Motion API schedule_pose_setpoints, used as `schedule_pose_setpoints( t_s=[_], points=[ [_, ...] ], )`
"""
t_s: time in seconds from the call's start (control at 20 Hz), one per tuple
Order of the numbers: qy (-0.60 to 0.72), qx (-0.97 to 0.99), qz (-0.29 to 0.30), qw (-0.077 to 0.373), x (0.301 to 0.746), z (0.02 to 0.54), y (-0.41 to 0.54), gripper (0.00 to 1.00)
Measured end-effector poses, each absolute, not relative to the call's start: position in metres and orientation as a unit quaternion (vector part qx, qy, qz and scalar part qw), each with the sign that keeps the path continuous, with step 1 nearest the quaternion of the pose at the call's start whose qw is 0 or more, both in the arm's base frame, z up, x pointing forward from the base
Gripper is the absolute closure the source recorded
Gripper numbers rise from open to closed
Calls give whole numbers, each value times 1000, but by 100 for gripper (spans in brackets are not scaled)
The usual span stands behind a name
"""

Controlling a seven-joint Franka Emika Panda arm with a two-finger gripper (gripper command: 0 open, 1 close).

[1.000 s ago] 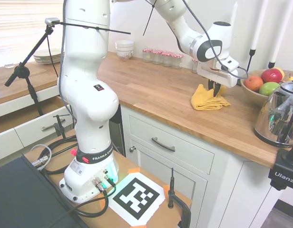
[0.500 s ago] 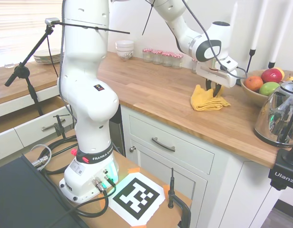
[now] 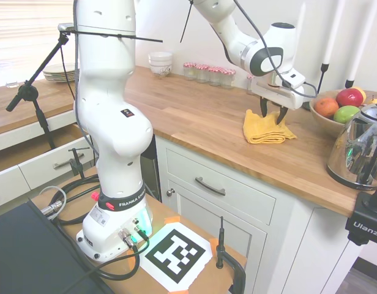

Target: Wipe the counter

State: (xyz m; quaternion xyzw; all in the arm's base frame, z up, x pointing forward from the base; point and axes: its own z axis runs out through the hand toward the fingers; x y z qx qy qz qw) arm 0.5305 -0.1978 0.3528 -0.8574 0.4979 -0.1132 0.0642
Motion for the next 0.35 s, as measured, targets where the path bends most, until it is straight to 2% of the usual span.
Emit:
schedule_pose_setpoints(
  t_s=[0.35],
  points=[
    [503, -852, -122, 76, 510, 383, -211, 0]
  ],
)
